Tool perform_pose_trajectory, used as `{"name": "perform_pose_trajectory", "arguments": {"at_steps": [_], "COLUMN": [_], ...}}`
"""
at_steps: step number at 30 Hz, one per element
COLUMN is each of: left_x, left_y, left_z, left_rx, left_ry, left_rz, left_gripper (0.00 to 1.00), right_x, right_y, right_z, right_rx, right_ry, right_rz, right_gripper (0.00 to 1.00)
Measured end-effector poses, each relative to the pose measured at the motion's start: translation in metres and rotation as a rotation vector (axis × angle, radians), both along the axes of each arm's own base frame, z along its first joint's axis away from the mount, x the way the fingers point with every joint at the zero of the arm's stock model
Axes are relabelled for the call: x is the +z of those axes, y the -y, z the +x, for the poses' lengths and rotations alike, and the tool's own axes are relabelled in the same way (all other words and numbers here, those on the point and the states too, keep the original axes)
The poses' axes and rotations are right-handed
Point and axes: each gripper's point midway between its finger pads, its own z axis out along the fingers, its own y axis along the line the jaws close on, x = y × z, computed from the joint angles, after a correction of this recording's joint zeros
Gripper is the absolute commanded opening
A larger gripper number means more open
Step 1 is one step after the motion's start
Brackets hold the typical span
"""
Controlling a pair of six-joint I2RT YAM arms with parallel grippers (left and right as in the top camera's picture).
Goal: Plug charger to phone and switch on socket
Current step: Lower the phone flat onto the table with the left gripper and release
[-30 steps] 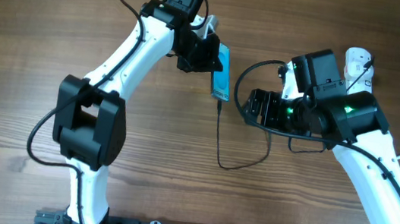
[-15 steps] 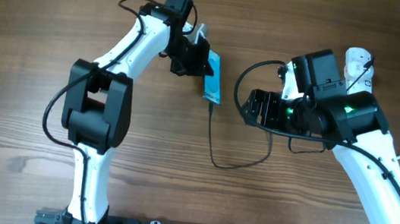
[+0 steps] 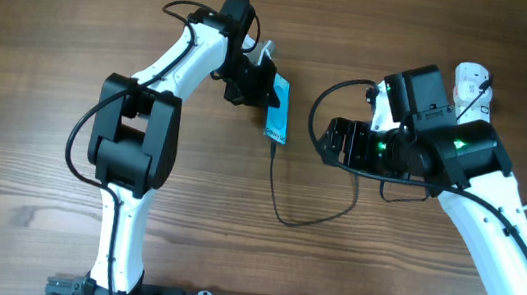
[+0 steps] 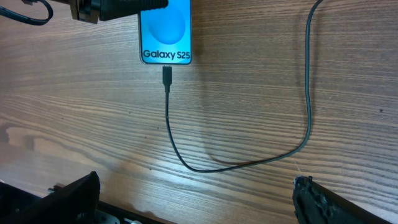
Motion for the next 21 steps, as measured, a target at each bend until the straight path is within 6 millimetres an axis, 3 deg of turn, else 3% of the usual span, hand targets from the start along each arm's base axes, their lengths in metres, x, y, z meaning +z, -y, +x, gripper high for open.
{"name": "perform_pose_trajectory", "arguments": {"at_steps": [12,21], "left_x": [-0.003,-0.007], "left_y": [0.007,0.001], "left_z": [-0.010,-0.012], "left_rx": [-0.055,-0.055], "left_ry": [0.007,-0.001], "left_rz": [0.022,0.068], "left_gripper": [0.04,0.12], "right_x": [0.000,0.000], "right_y": [0.000,-0.001], "right_z": [0.000,-0.001], "right_rx": [-0.003,0.000], "right_ry": [-0.001,-0.004], "right_rz": [0.001,0.007], "right_gripper": [1.00,1.00]}}
